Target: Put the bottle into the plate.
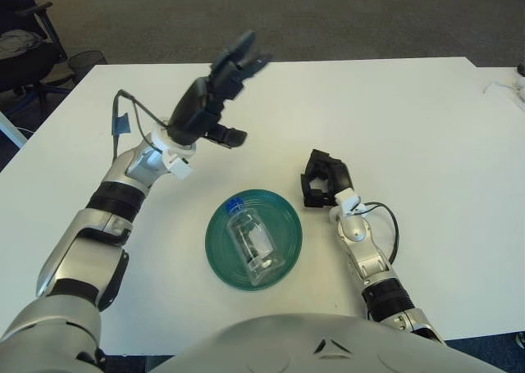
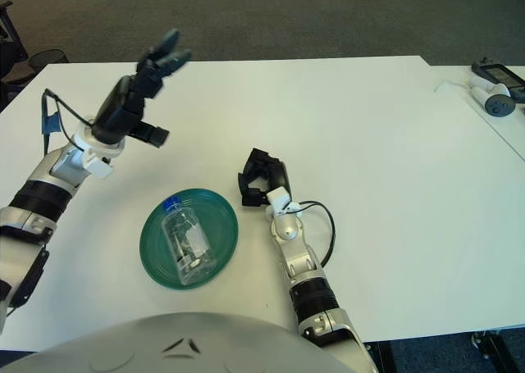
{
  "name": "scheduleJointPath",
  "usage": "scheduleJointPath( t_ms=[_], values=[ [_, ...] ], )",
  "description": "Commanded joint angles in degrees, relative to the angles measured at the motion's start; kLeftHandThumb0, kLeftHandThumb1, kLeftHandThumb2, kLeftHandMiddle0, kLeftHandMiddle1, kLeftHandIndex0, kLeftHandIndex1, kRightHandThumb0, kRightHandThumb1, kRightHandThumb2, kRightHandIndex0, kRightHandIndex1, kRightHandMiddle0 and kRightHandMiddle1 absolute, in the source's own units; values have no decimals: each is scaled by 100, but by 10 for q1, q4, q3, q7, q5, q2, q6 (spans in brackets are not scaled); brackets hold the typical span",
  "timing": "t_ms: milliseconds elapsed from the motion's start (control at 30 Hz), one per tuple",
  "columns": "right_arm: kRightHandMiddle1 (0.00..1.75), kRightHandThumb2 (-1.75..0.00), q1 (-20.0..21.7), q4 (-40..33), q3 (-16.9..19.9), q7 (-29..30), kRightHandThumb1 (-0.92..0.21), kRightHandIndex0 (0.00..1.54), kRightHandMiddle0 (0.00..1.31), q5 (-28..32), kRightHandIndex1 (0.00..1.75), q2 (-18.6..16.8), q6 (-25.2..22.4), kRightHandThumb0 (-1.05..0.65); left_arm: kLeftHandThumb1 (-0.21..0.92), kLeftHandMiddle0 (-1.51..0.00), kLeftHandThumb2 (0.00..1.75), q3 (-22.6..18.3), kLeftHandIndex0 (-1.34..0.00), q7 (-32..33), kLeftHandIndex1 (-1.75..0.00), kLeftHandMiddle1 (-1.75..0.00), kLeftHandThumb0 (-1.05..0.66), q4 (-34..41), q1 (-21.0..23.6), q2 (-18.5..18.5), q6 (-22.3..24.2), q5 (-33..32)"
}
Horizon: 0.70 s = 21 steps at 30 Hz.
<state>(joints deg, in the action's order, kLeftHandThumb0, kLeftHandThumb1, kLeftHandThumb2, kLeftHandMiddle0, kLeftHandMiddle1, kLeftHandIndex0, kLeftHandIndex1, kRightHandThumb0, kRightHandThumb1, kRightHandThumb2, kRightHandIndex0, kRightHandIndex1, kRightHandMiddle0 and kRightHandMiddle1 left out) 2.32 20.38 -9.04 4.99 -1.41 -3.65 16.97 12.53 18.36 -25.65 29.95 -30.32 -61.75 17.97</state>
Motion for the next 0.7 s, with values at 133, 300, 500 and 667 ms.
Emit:
scheduleJointPath(
  t_ms=[133, 300, 500, 667],
  values=[
    [175, -139, -88, 119, 69, -124, -24, 127, 92, 132, 175, -26, -50, -4, 92, -19, 96, -161, -18, 72, -140, -87, -77, 61, -81, 98, 188, -153],
    [175, -138, -88, 126, 77, -137, -25, 127, 92, 129, 175, -29, -43, -4, 92, -24, 92, -200, -31, 82, -166, -115, -70, 12, -61, 118, 193, -162],
    [175, -138, -93, 122, 82, -146, -25, 127, 92, 127, 175, -32, -43, -4, 67, -30, 93, -255, -37, 73, -174, -149, -45, -73, -59, 114, 179, -196],
    [175, -138, -96, 117, 84, -149, -24, 127, 93, 124, 175, -34, -45, -4, 56, -49, 103, -295, -43, 104, -174, -169, -43, -69, -78, 125, 212, -195]
  ],
)
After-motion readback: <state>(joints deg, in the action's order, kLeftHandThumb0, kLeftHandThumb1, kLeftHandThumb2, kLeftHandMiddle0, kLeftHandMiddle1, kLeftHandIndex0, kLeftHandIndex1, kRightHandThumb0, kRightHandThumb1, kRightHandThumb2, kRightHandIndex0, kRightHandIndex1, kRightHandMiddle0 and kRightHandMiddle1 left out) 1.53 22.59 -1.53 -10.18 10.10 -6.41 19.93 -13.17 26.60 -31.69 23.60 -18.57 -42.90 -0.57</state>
